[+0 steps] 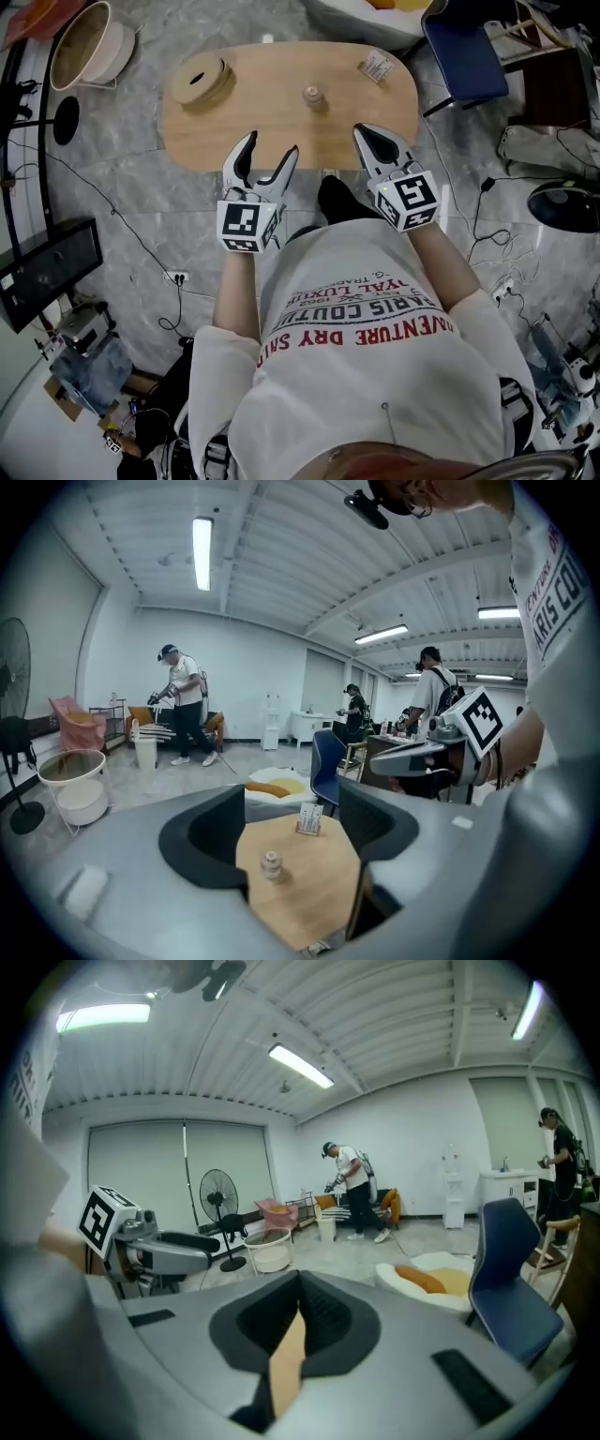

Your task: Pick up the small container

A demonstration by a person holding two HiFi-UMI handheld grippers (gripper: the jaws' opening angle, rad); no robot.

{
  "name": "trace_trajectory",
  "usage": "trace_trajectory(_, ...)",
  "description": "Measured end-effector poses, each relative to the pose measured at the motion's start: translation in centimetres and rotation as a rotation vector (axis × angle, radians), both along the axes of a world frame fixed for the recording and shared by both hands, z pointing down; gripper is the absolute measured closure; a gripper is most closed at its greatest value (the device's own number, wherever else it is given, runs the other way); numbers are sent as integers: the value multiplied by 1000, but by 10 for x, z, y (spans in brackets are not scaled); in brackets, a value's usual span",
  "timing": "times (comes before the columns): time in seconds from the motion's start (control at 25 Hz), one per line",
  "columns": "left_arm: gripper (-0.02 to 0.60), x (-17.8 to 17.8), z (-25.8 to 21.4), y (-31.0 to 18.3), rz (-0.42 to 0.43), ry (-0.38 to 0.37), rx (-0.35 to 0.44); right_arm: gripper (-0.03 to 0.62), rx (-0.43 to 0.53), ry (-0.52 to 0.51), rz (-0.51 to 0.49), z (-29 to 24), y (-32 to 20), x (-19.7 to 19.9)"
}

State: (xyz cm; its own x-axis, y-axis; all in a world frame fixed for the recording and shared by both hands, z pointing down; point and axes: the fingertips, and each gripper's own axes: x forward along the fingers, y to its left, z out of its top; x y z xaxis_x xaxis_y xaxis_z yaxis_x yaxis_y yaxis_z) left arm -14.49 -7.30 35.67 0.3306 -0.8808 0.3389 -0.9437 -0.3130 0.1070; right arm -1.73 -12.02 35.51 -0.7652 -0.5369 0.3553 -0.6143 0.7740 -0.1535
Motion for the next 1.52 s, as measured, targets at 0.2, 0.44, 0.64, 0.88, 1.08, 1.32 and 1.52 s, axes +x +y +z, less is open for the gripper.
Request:
trace_trajectory(0.2, 279, -20, 30, -64, -49, 27, -39, 588, -36, 60, -27, 37, -62, -14)
trace_trajectory(0.44, 278, -26, 97, -107, -41, 24, -114, 588, -106, 98, -28, 99, -98, -35)
trace_trajectory(0.64, 278, -17, 180, -117, 30, 23, -250, 588, -155, 160, -25, 152, -105, -44)
trace_trajectory(0.88, 248, 7, 270, -122, 237, -69, -295, 588, -176, 169, 41, 205, -124, -36)
trace_trajectory(1.08, 211, 22, 328, -131, 299, -73, -288, 588, -172, 175, 60, 241, -133, -24)
trace_trajectory(1.32, 178, 24, 372, -158, 214, -48, -258, 588, -194, 177, 101, 281, -141, -6)
trace_trajectory(1.52, 170, 26, 393, -169, 175, -41, -225, 588, -203, 183, 105, 306, -140, -6)
